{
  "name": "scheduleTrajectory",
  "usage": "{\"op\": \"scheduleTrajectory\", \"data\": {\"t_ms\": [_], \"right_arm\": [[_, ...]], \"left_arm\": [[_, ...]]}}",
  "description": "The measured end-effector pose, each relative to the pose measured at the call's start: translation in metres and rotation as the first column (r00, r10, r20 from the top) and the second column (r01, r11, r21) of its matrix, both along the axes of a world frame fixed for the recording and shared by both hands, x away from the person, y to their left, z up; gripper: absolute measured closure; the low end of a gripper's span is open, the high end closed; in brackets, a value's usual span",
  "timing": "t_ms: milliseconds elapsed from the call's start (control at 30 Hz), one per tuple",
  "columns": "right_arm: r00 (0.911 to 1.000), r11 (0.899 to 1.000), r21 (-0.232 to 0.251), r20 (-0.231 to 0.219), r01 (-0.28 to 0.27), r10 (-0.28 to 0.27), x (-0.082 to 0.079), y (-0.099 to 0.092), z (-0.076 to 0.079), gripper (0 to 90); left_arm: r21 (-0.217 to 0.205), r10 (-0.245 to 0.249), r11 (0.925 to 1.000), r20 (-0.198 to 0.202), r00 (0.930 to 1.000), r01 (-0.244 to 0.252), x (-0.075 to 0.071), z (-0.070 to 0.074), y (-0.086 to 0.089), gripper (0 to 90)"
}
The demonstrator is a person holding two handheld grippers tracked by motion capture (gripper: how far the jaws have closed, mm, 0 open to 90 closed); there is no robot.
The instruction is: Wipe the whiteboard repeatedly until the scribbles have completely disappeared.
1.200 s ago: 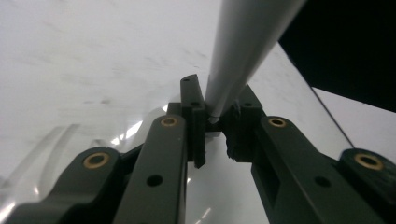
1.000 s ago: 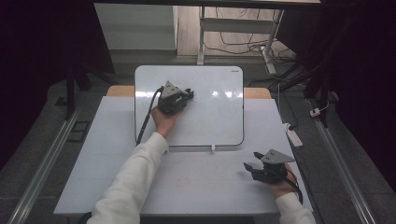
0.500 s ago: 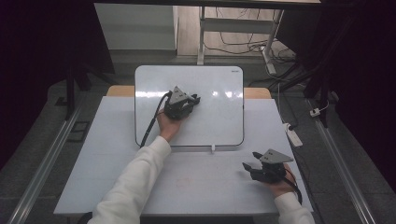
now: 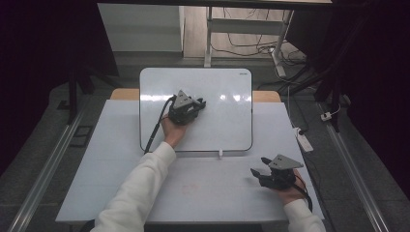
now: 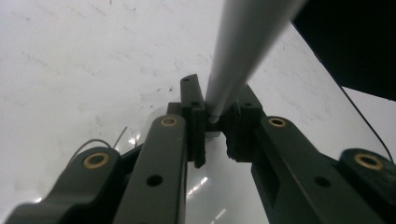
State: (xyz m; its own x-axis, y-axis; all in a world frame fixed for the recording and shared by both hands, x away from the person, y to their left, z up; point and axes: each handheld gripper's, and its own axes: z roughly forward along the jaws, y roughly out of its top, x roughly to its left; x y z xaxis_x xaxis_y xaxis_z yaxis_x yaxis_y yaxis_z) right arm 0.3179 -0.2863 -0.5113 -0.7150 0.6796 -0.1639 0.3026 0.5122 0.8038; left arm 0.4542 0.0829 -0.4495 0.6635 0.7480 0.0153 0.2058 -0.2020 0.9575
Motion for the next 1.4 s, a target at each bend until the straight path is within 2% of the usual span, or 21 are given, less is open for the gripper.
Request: {"op": "scheduleTrajectory", "data": {"t_ms": [133, 167, 233, 300, 367, 467, 533, 600, 667, 800, 867, 967, 1033, 1100, 1133, 1200, 1267, 1333, 1400], "right_arm": [[1.0000, 1.000, -0.002, -0.001, -0.001, 0.001, 0.000, 0.000, 0.000, 38.1], [1.0000, 1.000, -0.001, -0.001, 0.000, 0.000, 0.000, 0.000, 0.000, 38.1], [1.0000, 1.000, 0.000, -0.002, 0.000, 0.000, 0.000, 0.000, -0.001, 38.1], [1.0000, 1.000, -0.003, -0.001, -0.002, 0.002, 0.001, 0.000, -0.001, 38.1], [1.0000, 1.000, -0.004, 0.000, -0.002, 0.002, 0.000, 0.000, 0.000, 38.1], [1.0000, 1.000, 0.001, 0.000, 0.001, -0.001, 0.000, -0.001, 0.000, 38.1], [1.0000, 1.000, 0.001, 0.002, 0.001, -0.001, -0.001, -0.001, 0.001, 38.0], [1.0000, 1.000, -0.002, 0.003, -0.002, 0.002, 0.000, -0.001, 0.000, 38.1], [1.0000, 1.000, -0.004, 0.001, -0.003, 0.003, 0.000, 0.000, -0.001, 38.0], [1.0000, 1.000, -0.007, 0.001, -0.004, 0.004, 0.000, 0.002, -0.001, 38.1], [1.0000, 1.000, -0.007, 0.002, -0.005, 0.005, 0.000, 0.002, 0.000, 38.1], [1.0000, 1.000, -0.009, -0.002, -0.004, 0.004, 0.001, 0.002, -0.001, 38.0], [1.0000, 1.000, -0.010, 0.001, -0.007, 0.007, 0.001, 0.002, -0.001, 38.0], [1.0000, 1.000, -0.009, 0.000, -0.006, 0.006, 0.000, 0.002, -0.001, 38.0], [1.0000, 1.000, -0.009, 0.000, -0.006, 0.006, 0.001, 0.002, -0.001, 38.0], [1.0000, 1.000, -0.009, 0.000, -0.007, 0.007, 0.001, 0.002, -0.001, 38.0], [1.0000, 1.000, -0.012, 0.001, -0.008, 0.008, 0.001, 0.003, -0.001, 38.0], [1.0000, 1.000, -0.011, 0.000, -0.007, 0.007, 0.001, 0.003, -0.001, 38.0], [1.0000, 1.000, -0.010, 0.000, -0.005, 0.005, 0.001, 0.003, -0.001, 38.0]], "left_arm": [[-0.054, 0.024, 0.9982, -0.021, 0.9995, -0.025, 0.005, 0.003, 0.013, 78.5], [-0.047, 0.028, 0.9985, -0.016, 0.9995, -0.028, 0.004, 0.002, 0.011, 78.6], [-0.037, -0.001, 0.9993, -0.024, 0.9997, 0.000, 0.001, -0.001, 0.001, 78.5], [0.001, -0.021, 0.9998, -0.012, 0.9997, 0.021, -0.002, -0.003, -0.011, 78.5], [0.027, -0.017, 0.9995, 0.001, 0.9998, 0.017, -0.003, -0.002, -0.013, 78.6], [0.024, 0.030, 0.9992, 0.015, 0.9994, -0.031, 0.000, 0.004, 0.006, 78.5], [0.002, 0.071, 0.9975, 0.013, 0.9974, -0.071, 0.004, 0.009, 0.025, 78.5], [-0.012, 0.095, 0.9954, 0.010, 0.9954, -0.095, 0.006, 0.012, 0.037, 78.5], [-0.008, 0.096, 0.9954, 0.011, 0.9953, -0.096, 0.004, 0.011, 0.034, 78.5], [0.024, 0.040, 0.9989, 0.016, 0.9991, -0.040, -0.002, 0.003, 0.011, 78.5], [0.042, 0.027, 0.9987, 0.022, 0.9994, -0.028, -0.004, 0.002, 0.006, 78.5], [0.031, 0.042, 0.9986, 0.019, 0.9989, -0.043, -0.002, 0.004, 0.018, 78.5], [0.006, 0.064, 0.9979, 0.009, 0.9979, -0.064, -0.001, 0.005, 0.030, 78.5], [-0.017, 0.068, 0.9975, 0.000, 0.9977, -0.068, -0.001, 0.005, 0.032, 78.5], [-0.011, 0.070, 0.9975, 0.003, 0.9975, -0.070, -0.002, 0.004, 0.029, 78.5], [0.004, 0.042, 0.9991, 0.002, 0.9991, -0.042, -0.005, 0.000, 0.017, 78.5], [0.048, 0.027, 0.9984, 0.022, 0.9994, -0.028, -0.008, -0.001, 0.009, 78.6], [0.044, 0.028, 0.9986, 0.018, 0.9995, -0.028, -0.007, 0.000, 0.013, 78.6], [0.029, 0.054, 0.9981, 0.016, 0.9984, -0.055, -0.006, 0.002, 0.025, 78.5]]}}
